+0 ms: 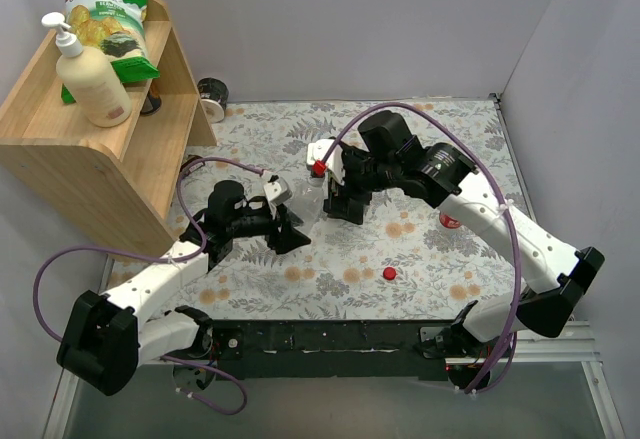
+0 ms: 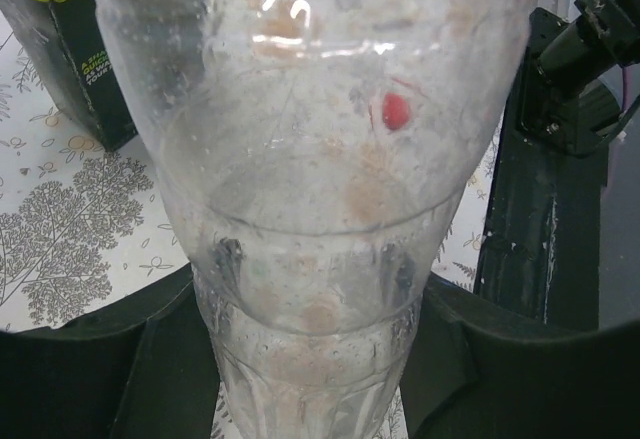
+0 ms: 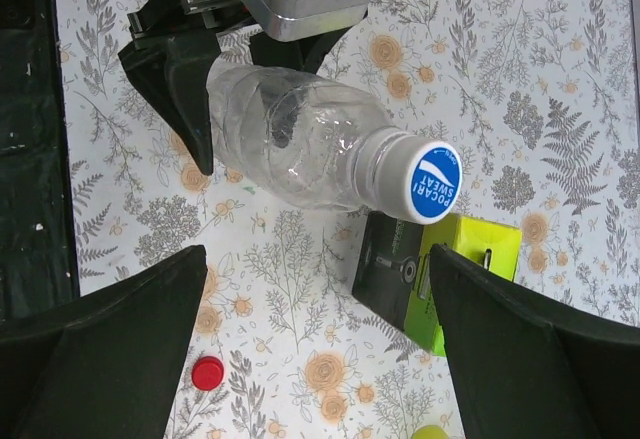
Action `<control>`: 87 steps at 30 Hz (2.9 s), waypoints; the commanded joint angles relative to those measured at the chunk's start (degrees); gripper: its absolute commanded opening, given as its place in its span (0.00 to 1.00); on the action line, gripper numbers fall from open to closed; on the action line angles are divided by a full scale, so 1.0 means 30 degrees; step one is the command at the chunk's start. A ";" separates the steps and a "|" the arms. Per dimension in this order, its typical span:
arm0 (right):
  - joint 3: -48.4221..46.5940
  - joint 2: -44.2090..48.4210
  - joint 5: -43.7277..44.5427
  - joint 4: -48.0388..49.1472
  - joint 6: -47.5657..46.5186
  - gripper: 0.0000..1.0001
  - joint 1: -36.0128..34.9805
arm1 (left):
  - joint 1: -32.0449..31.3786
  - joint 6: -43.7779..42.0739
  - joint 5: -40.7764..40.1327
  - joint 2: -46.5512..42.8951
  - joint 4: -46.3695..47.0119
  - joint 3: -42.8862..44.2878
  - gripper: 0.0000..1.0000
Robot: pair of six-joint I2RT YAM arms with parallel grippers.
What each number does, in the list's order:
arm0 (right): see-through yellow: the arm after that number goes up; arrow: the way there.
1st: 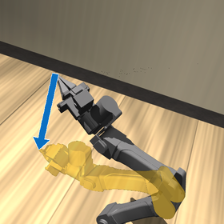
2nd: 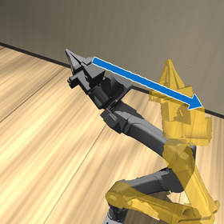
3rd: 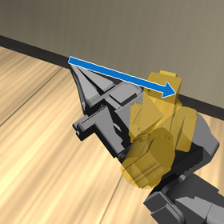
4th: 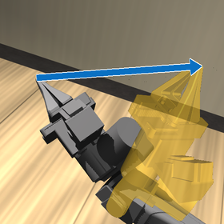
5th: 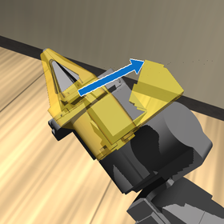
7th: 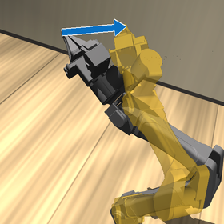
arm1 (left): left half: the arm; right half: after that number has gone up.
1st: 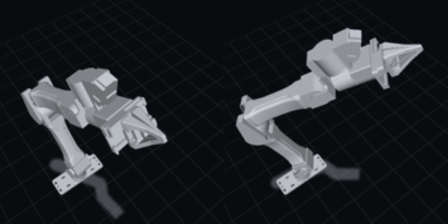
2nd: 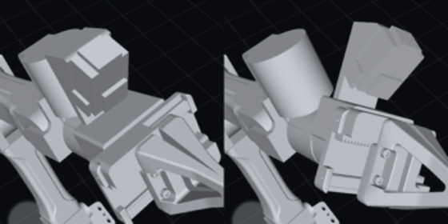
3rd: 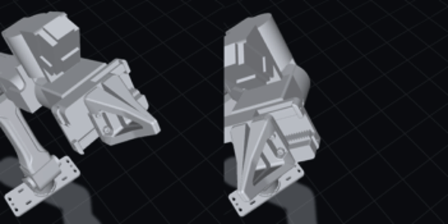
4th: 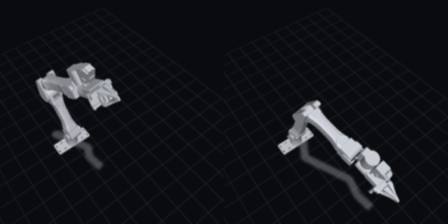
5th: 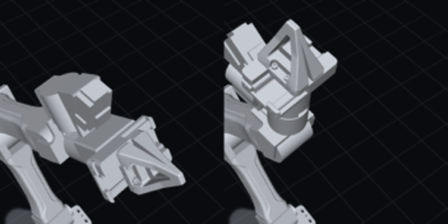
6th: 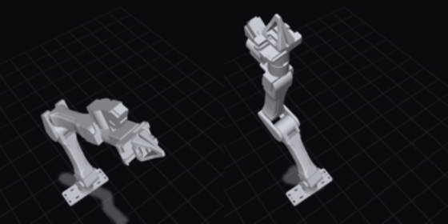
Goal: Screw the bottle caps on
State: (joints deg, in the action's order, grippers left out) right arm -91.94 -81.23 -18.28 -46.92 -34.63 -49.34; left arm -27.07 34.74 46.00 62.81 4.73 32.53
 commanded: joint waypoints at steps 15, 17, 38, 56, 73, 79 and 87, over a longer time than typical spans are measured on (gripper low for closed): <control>-0.2109 -0.0140 -0.3808 -0.4315 -0.9139 0.93 0.0979 | -0.0029 -1.2166 0.1101 0.1682 -0.9282 0.3832 0.00; -0.1756 -0.0081 -0.3866 -0.3788 -0.9314 0.93 0.0920 | -0.0059 -1.2050 0.1278 0.1682 -0.9312 0.4008 0.00; -0.4363 -0.2601 -0.4482 -0.8473 -1.4970 0.54 -0.0046 | -0.0205 -1.3514 0.1044 0.1330 -1.0395 0.4390 0.00; -0.4678 -0.4059 -0.4274 -0.5015 -0.6834 0.17 -0.0047 | -0.0438 -0.8070 -0.0591 -0.0454 -0.3352 0.2663 0.00; -0.8107 -0.8431 -0.5975 -0.3844 0.7825 0.01 0.1095 | -0.0938 -0.5428 -0.6573 -0.0309 -0.1019 0.2457 0.00; -1.1891 -0.7877 -0.6173 -0.3027 0.6157 0.42 0.2908 | -0.0938 -0.6625 -0.3771 -0.0487 -0.4501 0.1753 0.00; -0.5366 -0.2340 -0.9903 -0.4687 -0.5434 0.69 0.3473 | -0.0879 -1.1166 0.0956 0.1180 -1.0685 0.3125 0.00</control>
State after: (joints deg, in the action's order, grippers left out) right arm -113.60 -94.91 -41.78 -55.20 -30.68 -36.51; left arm -29.76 9.65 40.53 64.03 -17.39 37.58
